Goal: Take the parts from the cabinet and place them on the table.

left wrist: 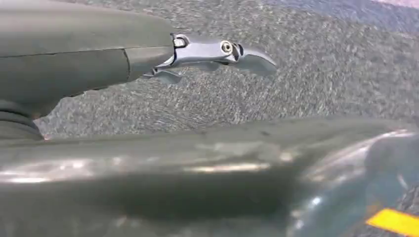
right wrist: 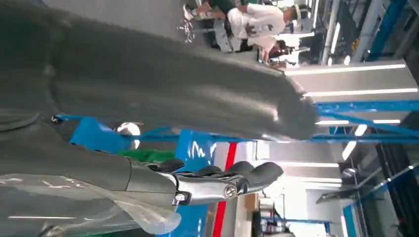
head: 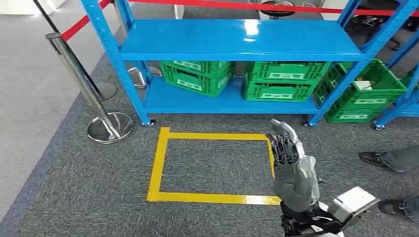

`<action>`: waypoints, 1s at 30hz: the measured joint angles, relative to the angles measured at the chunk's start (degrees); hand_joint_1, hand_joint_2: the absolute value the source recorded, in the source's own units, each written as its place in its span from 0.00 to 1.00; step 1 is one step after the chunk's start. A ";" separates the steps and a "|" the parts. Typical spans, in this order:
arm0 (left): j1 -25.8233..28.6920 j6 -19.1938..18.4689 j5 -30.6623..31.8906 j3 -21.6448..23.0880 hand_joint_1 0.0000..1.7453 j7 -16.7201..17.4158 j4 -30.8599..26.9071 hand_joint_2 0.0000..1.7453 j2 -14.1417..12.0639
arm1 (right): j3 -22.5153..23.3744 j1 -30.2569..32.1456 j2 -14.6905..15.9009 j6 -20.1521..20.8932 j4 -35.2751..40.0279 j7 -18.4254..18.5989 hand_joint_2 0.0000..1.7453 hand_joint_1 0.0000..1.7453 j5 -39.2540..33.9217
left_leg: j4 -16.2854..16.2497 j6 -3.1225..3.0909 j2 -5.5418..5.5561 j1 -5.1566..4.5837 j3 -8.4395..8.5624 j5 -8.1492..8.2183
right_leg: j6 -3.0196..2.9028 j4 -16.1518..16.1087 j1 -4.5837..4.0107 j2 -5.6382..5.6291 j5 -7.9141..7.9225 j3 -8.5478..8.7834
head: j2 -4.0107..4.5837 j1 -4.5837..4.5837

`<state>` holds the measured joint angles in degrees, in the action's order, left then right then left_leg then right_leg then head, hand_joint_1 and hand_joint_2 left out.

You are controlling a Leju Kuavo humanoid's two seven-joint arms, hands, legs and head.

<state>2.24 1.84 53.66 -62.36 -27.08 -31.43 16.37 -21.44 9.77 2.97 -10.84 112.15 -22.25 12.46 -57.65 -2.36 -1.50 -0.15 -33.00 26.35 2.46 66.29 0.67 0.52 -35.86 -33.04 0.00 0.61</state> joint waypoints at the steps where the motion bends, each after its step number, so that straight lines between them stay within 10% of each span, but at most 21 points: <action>1: -0.06 -0.02 0.02 0.00 0.00 0.00 -0.02 0.00 0.09 | 0.02 0.21 0.00 0.00 -0.02 0.04 0.00 0.00 -0.11 | -0.01 -0.10 0.56 -0.01 -0.02 0.06 | 0.15 5.04 0.00 -0.41 -1.90 -2.68 | 0.00 0.13; 4: -0.03 -0.09 0.24 0.00 0.00 0.00 -0.02 0.00 0.09 | 0.02 0.24 0.00 0.15 -0.17 0.15 0.00 0.00 -0.48 | -0.07 -0.03 1.74 -0.02 0.24 0.19 | 0.33 7.54 0.01 -0.45 0.25 -5.48 | 0.00 0.13; 7: -0.03 -0.17 0.33 -0.02 0.00 0.00 -0.04 0.00 0.11 | 0.02 0.15 0.00 0.15 -0.17 0.15 0.00 0.00 -0.55 | -0.39 0.63 2.48 0.09 0.77 0.76 | 0.02 -6.62 0.11 -0.52 8.21 0.18 | 0.00 0.17; 9: -0.08 -0.20 0.33 -0.02 0.00 0.00 -0.07 0.00 0.07 | 0.00 0.00 0.00 0.20 -0.22 0.17 0.00 0.00 -0.55 | -0.91 1.21 2.70 -0.25 0.15 0.91 | -0.53 -7.89 -0.02 -0.98 7.21 1.26 | -0.02 0.11; 11: 0.02 -0.22 0.35 -0.09 0.00 0.00 -0.07 0.00 -0.04 | 0.09 0.15 0.00 0.17 -0.24 0.22 0.00 0.00 -0.57 | -1.10 -0.07 2.68 -0.31 0.10 0.76 | -0.51 -8.16 -0.02 -1.05 7.41 1.17 | 0.00 0.00; 16: -0.06 -0.41 0.35 -0.35 0.00 -0.02 -0.07 0.00 0.04 | 0.07 -0.03 0.00 0.11 -0.24 0.20 0.00 0.00 -0.55 | -0.48 -0.02 2.68 -0.24 0.57 0.74 | -0.84 -8.16 -0.20 -1.03 7.24 1.36 | 0.00 -0.04; 26: -0.07 -0.83 0.70 -0.63 0.00 -0.46 -0.07 0.00 0.07 | 0.07 -0.47 0.00 -0.35 -0.24 0.04 0.00 0.00 -0.55 | -0.23 1.74 2.68 0.00 0.63 0.73 | -1.17 -8.09 -0.41 -1.00 7.12 1.41 | 0.00 0.00; 30: -0.08 -1.11 0.98 -0.81 0.00 -0.70 -0.09 0.00 0.20 | 0.04 -0.68 0.00 -0.68 0.00 -0.11 0.00 0.00 -0.50 | 3.38 0.13 2.54 0.36 2.99 -0.38 | -0.21 -9.10 -0.24 -0.78 7.24 2.06 | 0.00 0.18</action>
<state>2.16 0.72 54.64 -63.17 -27.78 -31.52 16.57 -21.40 9.08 2.97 -11.52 112.15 -22.36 11.96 -54.27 -2.23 1.03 0.21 -30.01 25.97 2.25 57.19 0.44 -0.26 -28.62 -30.98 0.00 0.79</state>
